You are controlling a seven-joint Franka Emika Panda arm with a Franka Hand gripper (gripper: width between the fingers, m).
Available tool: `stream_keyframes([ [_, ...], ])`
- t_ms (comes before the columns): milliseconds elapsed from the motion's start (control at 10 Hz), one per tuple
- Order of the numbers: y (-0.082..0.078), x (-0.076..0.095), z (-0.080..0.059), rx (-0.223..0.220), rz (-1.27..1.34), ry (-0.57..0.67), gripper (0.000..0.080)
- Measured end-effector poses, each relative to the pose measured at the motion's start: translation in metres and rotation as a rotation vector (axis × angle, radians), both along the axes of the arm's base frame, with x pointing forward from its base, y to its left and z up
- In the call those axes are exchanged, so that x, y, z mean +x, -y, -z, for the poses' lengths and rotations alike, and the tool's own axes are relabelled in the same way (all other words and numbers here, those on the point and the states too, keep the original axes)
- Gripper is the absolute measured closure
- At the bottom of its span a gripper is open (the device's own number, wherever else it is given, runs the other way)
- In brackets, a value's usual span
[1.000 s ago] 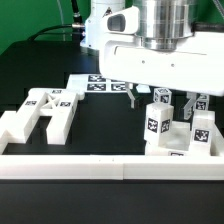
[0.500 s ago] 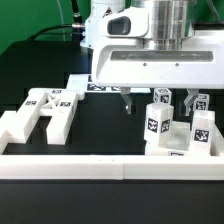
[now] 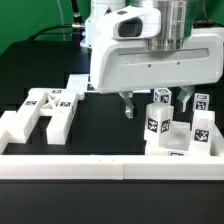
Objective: Assemble chair
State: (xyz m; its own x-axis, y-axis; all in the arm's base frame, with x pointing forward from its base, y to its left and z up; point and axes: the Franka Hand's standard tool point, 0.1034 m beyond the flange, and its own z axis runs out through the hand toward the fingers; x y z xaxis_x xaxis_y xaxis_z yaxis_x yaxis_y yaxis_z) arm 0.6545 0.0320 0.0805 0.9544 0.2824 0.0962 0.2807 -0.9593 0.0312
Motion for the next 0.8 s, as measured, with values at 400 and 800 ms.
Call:
stream_keyframes([
  [400,-0.0003,-0.0002,0.0002,-0.002,-0.029,0.0,0.0356],
  [800,-0.0007,-0.0002,0.0002,0.013,0.104,0.0,0.0508],
])
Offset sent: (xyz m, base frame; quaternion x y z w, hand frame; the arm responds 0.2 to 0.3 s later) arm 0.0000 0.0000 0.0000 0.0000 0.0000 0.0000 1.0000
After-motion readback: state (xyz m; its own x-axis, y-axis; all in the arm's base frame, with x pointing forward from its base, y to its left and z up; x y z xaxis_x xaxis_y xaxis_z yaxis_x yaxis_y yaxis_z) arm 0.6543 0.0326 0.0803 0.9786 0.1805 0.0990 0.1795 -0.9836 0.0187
